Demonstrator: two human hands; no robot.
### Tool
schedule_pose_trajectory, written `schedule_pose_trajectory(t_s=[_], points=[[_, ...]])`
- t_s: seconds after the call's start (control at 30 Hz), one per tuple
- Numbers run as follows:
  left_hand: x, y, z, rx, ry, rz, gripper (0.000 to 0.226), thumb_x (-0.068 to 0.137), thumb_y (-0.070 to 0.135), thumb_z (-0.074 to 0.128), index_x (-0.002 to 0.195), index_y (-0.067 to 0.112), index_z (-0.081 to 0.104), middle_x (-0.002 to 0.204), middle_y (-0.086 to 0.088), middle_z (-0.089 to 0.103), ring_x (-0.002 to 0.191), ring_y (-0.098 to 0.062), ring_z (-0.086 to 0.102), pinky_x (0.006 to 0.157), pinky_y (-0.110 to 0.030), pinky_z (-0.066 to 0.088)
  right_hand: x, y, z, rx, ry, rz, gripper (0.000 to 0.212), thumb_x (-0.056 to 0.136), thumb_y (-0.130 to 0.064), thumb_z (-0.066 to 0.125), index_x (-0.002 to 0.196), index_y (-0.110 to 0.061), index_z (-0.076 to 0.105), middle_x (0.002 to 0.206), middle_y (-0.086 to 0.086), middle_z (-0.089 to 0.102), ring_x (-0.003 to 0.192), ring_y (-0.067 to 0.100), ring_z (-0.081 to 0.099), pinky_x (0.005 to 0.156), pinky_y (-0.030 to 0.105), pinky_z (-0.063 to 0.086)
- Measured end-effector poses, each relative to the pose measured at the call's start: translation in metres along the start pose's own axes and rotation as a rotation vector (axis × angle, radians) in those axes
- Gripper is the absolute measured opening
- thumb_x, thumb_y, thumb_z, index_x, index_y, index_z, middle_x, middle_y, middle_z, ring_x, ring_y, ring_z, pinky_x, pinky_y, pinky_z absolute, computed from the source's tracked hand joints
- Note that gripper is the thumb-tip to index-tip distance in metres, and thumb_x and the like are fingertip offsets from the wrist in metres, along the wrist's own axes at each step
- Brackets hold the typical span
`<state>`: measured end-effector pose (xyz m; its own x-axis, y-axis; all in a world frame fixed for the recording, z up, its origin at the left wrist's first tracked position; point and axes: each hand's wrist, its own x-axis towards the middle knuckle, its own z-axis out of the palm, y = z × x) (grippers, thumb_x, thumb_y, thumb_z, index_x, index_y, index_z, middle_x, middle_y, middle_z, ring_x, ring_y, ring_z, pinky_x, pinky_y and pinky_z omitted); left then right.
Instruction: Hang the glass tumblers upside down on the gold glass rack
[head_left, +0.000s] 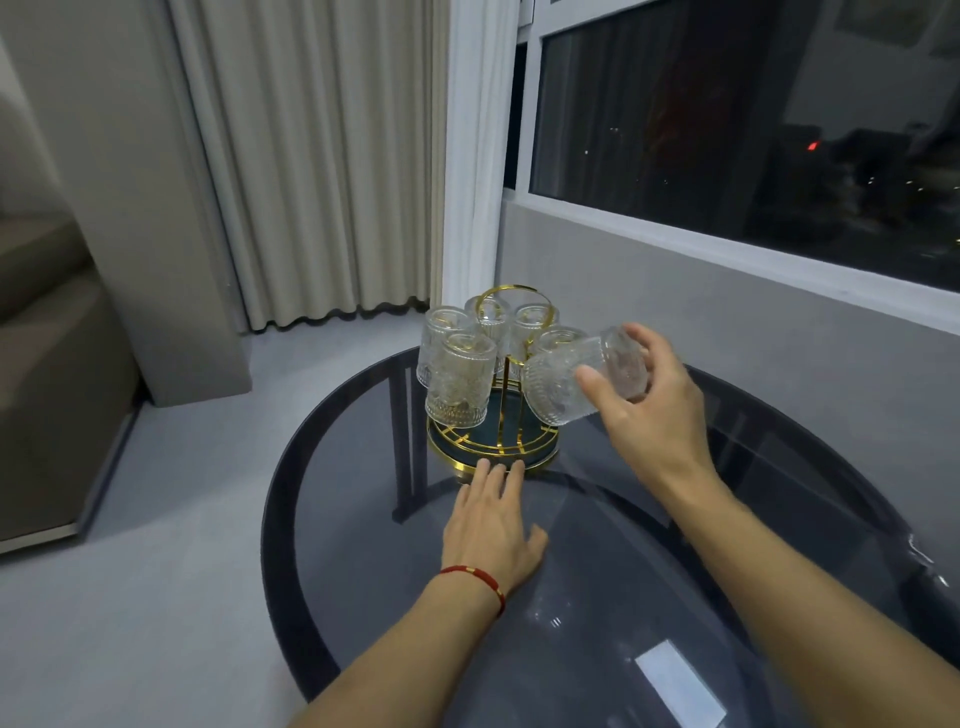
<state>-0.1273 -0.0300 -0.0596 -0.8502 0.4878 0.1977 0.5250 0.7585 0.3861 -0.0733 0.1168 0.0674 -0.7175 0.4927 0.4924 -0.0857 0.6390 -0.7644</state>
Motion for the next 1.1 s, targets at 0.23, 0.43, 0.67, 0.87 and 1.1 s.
schedule_pose_trajectory(t_s=[0.23,0.43,0.67,0.87,1.1], points=[[0.004,0.003,0.002,-0.001,0.096,0.036,0.084,0.085,0.035,0.065,0.157,0.012,0.027,0.159,-0.010,0.029,0.150,-0.030,0.022,0.120,-0.040,0.031,0.029,-0.027,0.023,-0.164,-0.080,-0.089,0.073,0.094,-0.045,0.070,0.159,-0.024,0.043,0.150,0.009,0.053,0.141,0.025,0.048,0.104,0.033,0.036],[0.008,-0.004,0.007,0.015,0.082,0.042,0.082,0.087,0.042,0.061,0.157,0.013,0.028,0.164,-0.010,0.025,0.154,-0.029,0.014,0.124,-0.044,0.021,0.044,-0.031,0.050,-0.314,-0.195,-0.123,0.071,0.097,-0.044,0.063,0.160,-0.021,0.040,0.138,0.012,0.053,0.134,0.028,0.048,0.108,0.039,0.041],[0.009,-0.004,0.005,0.004,0.080,0.032,0.075,0.088,0.040,0.061,0.153,0.010,0.035,0.166,-0.011,0.023,0.155,-0.028,0.010,0.124,-0.043,0.018,0.039,-0.018,0.077,-0.495,-0.309,-0.158,0.063,0.101,-0.043,0.056,0.158,-0.022,0.042,0.146,0.018,0.042,0.142,0.036,0.036,0.118,0.053,0.038],[0.007,-0.005,0.004,-0.026,-0.022,0.017,0.083,0.090,0.037,0.063,0.160,0.021,0.021,0.172,-0.005,0.004,0.157,-0.025,-0.006,0.124,-0.044,0.017,0.032,-0.013,0.083,-0.598,-0.307,-0.176,0.052,0.104,-0.042,0.049,0.152,-0.024,0.046,0.146,0.015,0.040,0.133,0.035,0.047,0.103,0.050,0.052],[-0.001,-0.006,-0.009,-0.090,-0.137,0.025,0.079,0.089,0.034,0.061,0.158,0.029,0.023,0.170,0.000,0.013,0.157,-0.023,0.003,0.116,-0.053,0.037,0.024,-0.013,0.076,-0.690,-0.317,-0.220,0.063,0.106,-0.045,0.044,0.162,-0.020,0.029,0.165,0.014,0.034,0.146,0.038,0.035,0.112,0.052,0.044]])
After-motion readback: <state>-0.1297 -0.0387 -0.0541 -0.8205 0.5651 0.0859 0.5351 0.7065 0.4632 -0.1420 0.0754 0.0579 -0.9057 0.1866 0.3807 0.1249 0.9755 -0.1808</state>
